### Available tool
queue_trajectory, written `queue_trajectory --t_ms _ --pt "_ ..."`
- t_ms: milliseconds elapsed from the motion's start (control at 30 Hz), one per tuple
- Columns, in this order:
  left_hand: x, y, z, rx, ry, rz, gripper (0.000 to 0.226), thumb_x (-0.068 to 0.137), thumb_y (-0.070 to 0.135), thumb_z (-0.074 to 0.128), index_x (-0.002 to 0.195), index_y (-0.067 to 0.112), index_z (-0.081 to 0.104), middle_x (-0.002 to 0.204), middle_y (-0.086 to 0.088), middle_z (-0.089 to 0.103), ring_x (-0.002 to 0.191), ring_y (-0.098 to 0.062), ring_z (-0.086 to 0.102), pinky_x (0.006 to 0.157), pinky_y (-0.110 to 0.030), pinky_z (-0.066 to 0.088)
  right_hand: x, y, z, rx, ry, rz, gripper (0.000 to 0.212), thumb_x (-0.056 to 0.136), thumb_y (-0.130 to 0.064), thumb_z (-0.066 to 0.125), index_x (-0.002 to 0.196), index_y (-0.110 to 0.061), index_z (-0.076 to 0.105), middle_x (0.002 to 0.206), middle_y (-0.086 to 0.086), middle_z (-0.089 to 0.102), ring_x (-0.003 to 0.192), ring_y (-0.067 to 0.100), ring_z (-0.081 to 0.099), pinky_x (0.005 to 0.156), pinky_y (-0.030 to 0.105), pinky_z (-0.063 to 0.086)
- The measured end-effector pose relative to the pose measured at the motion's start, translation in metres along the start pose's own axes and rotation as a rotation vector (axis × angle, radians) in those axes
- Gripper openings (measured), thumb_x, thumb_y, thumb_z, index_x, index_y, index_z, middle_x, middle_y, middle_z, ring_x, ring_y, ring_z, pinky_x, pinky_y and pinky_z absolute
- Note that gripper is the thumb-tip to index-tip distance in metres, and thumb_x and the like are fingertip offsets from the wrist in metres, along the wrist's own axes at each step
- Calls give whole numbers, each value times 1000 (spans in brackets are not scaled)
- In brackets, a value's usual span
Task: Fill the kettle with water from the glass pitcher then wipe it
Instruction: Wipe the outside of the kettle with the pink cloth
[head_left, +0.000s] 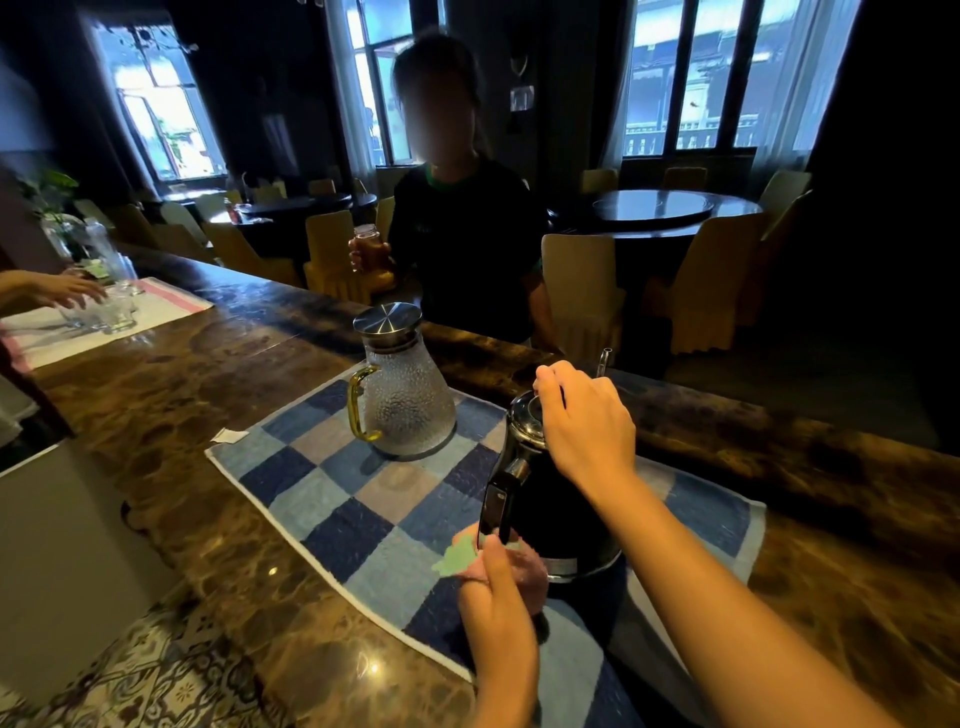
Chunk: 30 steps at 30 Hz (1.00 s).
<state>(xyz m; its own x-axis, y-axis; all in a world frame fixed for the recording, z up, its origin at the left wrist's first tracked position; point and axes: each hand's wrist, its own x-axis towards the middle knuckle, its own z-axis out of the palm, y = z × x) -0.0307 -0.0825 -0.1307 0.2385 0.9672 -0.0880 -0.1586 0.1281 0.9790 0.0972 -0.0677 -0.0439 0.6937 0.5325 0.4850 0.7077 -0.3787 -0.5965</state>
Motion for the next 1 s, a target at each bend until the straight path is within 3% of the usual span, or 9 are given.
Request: queue_trajectory --t_ms 67,200,367,433,567,733,833,933,1000 --pt "-3 -1 -1 65 -47 96 21 93 33 40 94 27 60 91 1 67 90 -16 64 84 -34 50 0 0 0 3 6 -2 36 98 -41 28 82 -21 53 74 -6 51 81 18 42 66 34 33" --pt "18 31 2 374 -196 478 50 84 59 32 71 19 61 55 3 57 58 -10 61 53 -17 41 0 0 0 3 4 1 32 98 -40 29 79 -23 49 75 -6 53 81 18 43 66 34 34" --pt "58 69 8 1011 -393 785 48 93 41 35 121 3 42 103 -25 61 90 -37 60 71 -39 47 0 -1 0 -21 5 4 33 99 -40 30 82 -21 51 77 -6 52 81 18 41 66 34 34" --pt "58 75 8 1200 -519 893 42 95 35 31 124 7 43 116 -32 51 94 -35 54 78 -44 47 0 -2 0 -29 6 3 34 99 -39 30 82 -20 52 77 -6 52 81 18 42 66 34 34" --pt "62 71 13 673 -527 426 12 91 26 44 84 17 47 83 -3 56 73 -18 50 72 -21 42 -1 -2 -2 -21 7 -5 33 99 -38 30 83 -19 53 77 -6 52 80 18 41 65 34 33" --pt "50 66 9 150 -413 11 45 96 40 33 65 16 56 49 8 63 49 -3 59 49 -18 46 0 -1 -2 -10 -18 0 35 99 -39 30 88 -18 56 84 -1 60 82 18 40 65 35 34" --pt "44 57 3 64 -386 -90 36 95 41 35 76 20 57 69 6 63 61 -4 62 59 -15 50 0 0 -2 6 -27 0 36 99 -41 29 88 -19 55 84 -2 60 83 18 40 65 35 33" --pt "34 43 -6 -21 -297 -153 44 95 42 33 128 16 46 117 7 52 92 -4 60 78 -10 43 0 0 -3 9 -32 1 37 99 -42 28 88 -20 55 81 -5 55 84 17 39 66 34 33" --pt "24 29 -11 17 -249 -86 48 92 45 32 121 14 55 114 10 53 99 -7 55 81 -10 40 0 -1 -3 10 -28 3 37 99 -41 28 87 -19 55 80 -6 55 84 17 40 66 34 34"
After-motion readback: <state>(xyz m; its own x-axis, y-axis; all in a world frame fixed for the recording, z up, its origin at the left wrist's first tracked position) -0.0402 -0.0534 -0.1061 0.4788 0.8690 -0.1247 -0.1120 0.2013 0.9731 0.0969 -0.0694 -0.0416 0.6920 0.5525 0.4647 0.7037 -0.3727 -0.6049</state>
